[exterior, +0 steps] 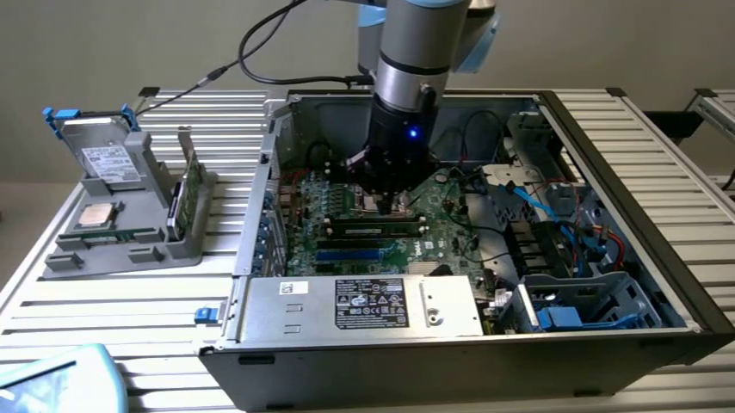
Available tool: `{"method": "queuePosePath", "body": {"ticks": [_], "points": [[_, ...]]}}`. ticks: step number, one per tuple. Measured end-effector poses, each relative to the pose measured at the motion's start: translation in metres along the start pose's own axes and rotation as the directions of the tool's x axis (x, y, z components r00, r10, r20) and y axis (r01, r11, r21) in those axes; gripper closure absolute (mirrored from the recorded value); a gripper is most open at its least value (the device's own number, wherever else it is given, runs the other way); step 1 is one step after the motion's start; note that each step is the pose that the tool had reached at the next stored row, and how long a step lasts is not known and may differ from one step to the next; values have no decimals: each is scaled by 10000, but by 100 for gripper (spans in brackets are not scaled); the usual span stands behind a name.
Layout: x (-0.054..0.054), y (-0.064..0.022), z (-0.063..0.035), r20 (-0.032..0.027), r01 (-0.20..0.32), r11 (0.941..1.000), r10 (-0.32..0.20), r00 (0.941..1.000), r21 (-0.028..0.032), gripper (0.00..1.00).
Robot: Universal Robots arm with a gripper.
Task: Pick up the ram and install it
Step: 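Press down the ram until it locks into place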
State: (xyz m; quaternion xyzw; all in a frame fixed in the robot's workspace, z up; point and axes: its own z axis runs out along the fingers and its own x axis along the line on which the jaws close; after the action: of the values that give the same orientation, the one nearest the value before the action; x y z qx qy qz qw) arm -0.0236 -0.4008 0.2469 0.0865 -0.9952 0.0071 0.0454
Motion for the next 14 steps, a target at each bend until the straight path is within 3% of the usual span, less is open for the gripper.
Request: {"method": "queuePosePath", "body": {"ticks": [14], "points": [[52, 9, 2, -15, -603, 9982, 603, 9982, 12, 90]]}}
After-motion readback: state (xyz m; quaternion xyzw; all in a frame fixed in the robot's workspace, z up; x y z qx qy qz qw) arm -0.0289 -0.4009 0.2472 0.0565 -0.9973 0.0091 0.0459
